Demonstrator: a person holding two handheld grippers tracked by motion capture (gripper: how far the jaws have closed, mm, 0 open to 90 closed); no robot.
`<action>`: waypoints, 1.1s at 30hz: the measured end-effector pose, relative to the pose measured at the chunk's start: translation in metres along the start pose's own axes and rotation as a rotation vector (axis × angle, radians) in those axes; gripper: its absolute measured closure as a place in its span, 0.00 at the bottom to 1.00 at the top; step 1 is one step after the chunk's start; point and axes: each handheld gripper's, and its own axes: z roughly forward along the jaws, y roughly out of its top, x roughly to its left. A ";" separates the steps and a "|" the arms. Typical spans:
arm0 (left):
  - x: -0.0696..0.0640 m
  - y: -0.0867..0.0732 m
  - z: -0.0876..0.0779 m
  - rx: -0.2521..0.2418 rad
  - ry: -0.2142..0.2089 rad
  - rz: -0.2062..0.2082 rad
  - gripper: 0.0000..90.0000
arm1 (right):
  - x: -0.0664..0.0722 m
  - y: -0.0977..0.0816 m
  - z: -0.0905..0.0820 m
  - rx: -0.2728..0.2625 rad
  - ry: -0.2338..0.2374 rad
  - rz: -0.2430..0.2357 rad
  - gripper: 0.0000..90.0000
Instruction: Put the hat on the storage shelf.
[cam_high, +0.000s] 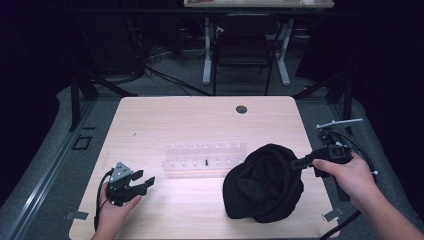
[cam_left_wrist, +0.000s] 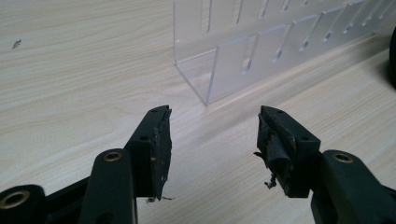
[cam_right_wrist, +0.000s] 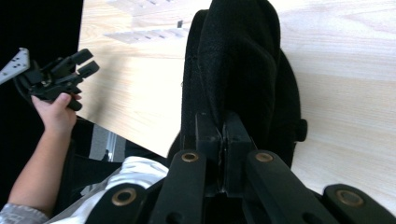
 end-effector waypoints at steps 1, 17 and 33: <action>0.000 0.000 0.000 -0.001 0.000 -0.003 0.50 | 0.000 0.000 0.000 0.000 0.000 0.000 0.98; 0.000 0.000 0.000 -0.003 0.002 0.001 0.50 | 0.009 0.002 -0.006 -0.014 0.186 0.058 0.98; 0.000 0.000 0.000 -0.005 0.000 -0.001 0.50 | 0.025 0.001 -0.016 -0.059 0.338 0.033 0.98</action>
